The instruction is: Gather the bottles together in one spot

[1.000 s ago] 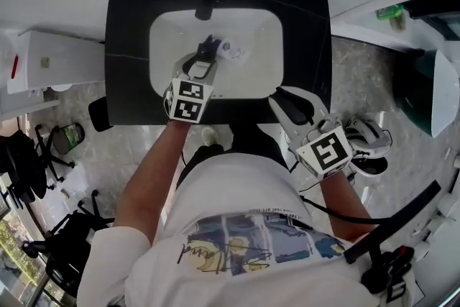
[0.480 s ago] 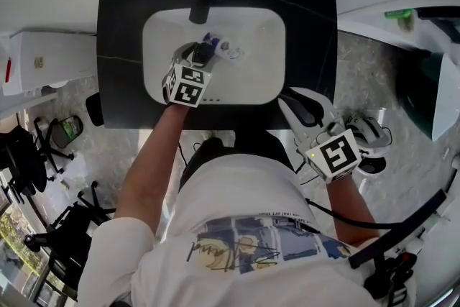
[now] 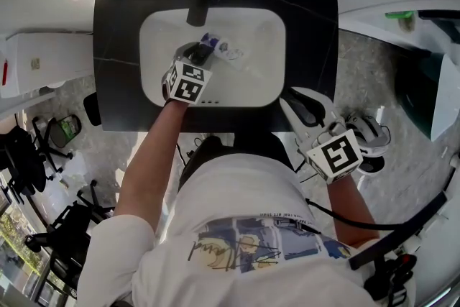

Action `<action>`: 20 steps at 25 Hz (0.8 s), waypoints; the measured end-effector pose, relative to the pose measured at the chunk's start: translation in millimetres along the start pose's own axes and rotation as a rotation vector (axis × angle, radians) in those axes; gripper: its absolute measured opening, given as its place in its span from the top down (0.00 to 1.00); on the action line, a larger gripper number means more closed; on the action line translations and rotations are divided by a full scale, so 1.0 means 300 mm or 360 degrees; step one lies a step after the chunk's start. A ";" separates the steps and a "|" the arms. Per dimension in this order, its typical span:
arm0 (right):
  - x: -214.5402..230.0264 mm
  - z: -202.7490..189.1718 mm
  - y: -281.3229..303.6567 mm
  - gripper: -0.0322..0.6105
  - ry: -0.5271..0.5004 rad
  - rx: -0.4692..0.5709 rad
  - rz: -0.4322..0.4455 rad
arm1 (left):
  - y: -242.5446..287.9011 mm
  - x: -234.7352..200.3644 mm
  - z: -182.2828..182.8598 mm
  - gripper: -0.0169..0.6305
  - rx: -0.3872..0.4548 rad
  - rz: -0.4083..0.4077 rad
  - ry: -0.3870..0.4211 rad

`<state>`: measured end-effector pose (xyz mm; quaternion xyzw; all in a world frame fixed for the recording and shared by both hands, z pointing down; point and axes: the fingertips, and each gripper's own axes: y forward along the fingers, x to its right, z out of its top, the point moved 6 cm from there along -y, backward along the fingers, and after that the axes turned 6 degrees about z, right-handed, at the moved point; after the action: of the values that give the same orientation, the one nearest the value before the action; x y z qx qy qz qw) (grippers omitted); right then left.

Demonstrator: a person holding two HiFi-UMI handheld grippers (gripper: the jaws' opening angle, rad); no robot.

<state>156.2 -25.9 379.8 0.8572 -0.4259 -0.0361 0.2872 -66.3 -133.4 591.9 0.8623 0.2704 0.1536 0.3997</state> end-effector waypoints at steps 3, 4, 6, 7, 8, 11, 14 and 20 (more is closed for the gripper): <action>0.003 0.002 0.006 0.83 0.0003 -0.0003 -0.0003 | -0.003 -0.003 -0.005 0.70 0.0001 -0.0003 -0.0008; 0.003 0.001 0.008 0.83 0.0008 -0.0002 -0.0002 | -0.006 -0.005 -0.007 0.70 0.0002 -0.0001 -0.0013; 0.001 -0.004 0.010 0.83 0.0023 0.0003 -0.0002 | -0.016 -0.011 -0.014 0.70 0.0006 0.0007 -0.0022; -0.001 -0.003 0.011 0.83 0.0019 0.0005 -0.0003 | -0.024 -0.014 -0.017 0.70 0.0009 0.0013 -0.0026; -0.003 0.003 0.013 0.83 0.0003 0.0005 -0.0005 | -0.032 -0.017 -0.021 0.70 0.0012 0.0019 -0.0031; -0.009 0.013 0.017 0.83 -0.0025 0.0000 -0.0008 | -0.053 -0.024 -0.033 0.70 0.0019 0.0032 -0.0058; -0.014 0.008 0.021 0.83 -0.0021 -0.0007 0.0001 | -0.077 -0.036 -0.040 0.70 0.0032 0.0047 -0.0104; -0.035 0.028 0.033 0.83 -0.0027 0.0023 0.0024 | -0.173 -0.085 -0.011 0.70 0.0095 0.0094 -0.0214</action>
<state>139.9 -26.7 376.1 0.8557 -0.4350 -0.0380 0.2776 -106.2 -118.8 552.7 0.8898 0.2217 0.0989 0.3864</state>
